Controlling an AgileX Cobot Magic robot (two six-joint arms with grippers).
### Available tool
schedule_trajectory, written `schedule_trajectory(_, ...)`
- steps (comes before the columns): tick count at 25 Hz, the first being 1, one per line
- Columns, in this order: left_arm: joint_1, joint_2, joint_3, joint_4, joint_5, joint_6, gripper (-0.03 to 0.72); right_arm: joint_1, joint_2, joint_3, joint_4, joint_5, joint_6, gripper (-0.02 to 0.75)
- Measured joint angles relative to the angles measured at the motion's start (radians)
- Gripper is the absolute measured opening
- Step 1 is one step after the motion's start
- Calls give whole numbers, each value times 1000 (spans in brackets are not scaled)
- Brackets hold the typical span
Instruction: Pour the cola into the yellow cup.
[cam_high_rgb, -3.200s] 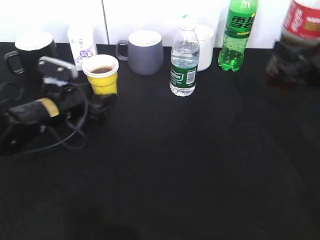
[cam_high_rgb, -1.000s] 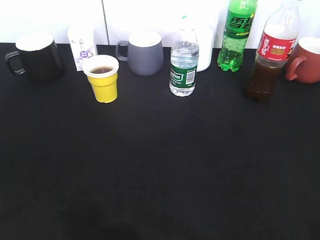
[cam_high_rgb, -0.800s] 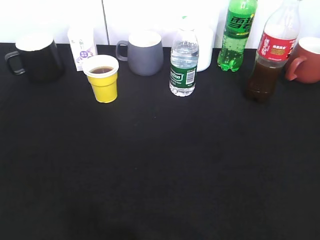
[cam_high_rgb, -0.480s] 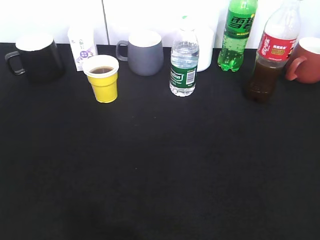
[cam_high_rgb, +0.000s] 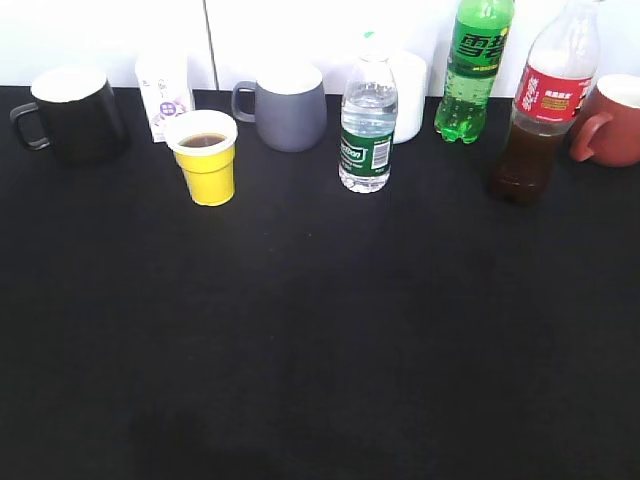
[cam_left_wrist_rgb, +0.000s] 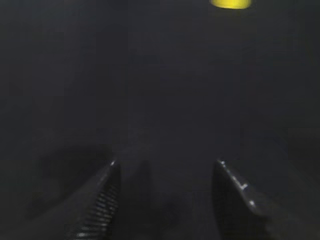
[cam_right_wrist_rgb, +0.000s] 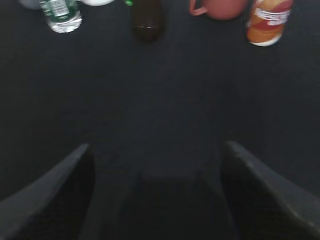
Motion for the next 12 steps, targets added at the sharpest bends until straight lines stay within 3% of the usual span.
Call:
schedule_trajectory(2,94,-8,0,0,0,0,437,-81,0,0,0,0,0,594)
schedule_trajectory(4,146,-73,0,0,1,0,437,-187,0,0,0,0,-1,594)
schedule_trajectory(12,157,-231,2,0,1,0,437,-392,0,0,1,-2,-1,594)
